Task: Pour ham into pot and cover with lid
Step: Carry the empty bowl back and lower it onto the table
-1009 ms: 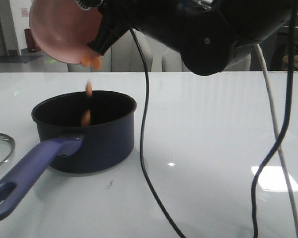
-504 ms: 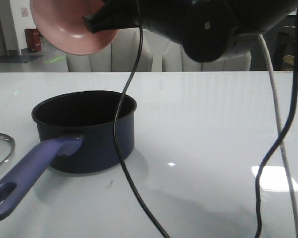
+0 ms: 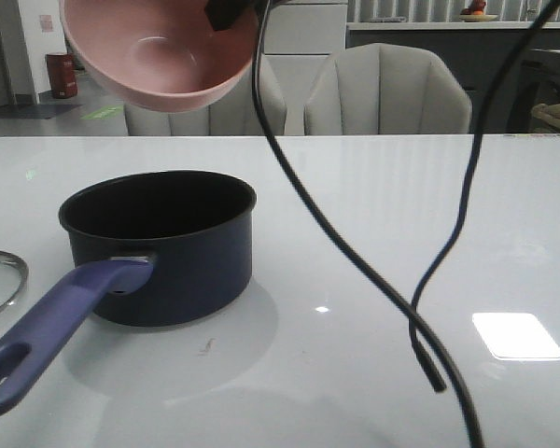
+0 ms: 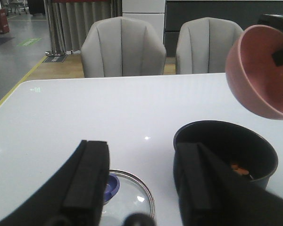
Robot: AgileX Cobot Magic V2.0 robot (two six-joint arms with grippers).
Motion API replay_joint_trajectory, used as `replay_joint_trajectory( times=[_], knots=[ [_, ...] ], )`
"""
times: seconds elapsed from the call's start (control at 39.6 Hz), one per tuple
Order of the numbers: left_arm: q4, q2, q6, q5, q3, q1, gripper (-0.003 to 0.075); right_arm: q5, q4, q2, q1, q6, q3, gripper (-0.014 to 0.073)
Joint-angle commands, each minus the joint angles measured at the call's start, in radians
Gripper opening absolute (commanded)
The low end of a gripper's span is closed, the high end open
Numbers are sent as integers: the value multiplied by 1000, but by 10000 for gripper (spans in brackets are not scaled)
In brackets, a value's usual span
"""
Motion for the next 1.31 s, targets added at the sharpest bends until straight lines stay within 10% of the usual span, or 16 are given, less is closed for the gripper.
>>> replay_joint_trajectory(
  times=[0.0, 0.35, 0.86, 1.29],
  knots=[
    [-6, 13, -2, -72, -25, -9, 365, 89, -4, -73, -25, 9, -58, 136],
    [-6, 13, -2, -72, -25, -9, 365, 392, -225, -79, -220, 278, -54, 136],
    [-6, 13, -2, -74, -25, -9, 365, 511, 166, -3, -523, 25, 80, 136],
    [-6, 13, -2, -69, -25, -9, 365, 499, 170, 126, -552, 25, 97, 136]
  ],
)
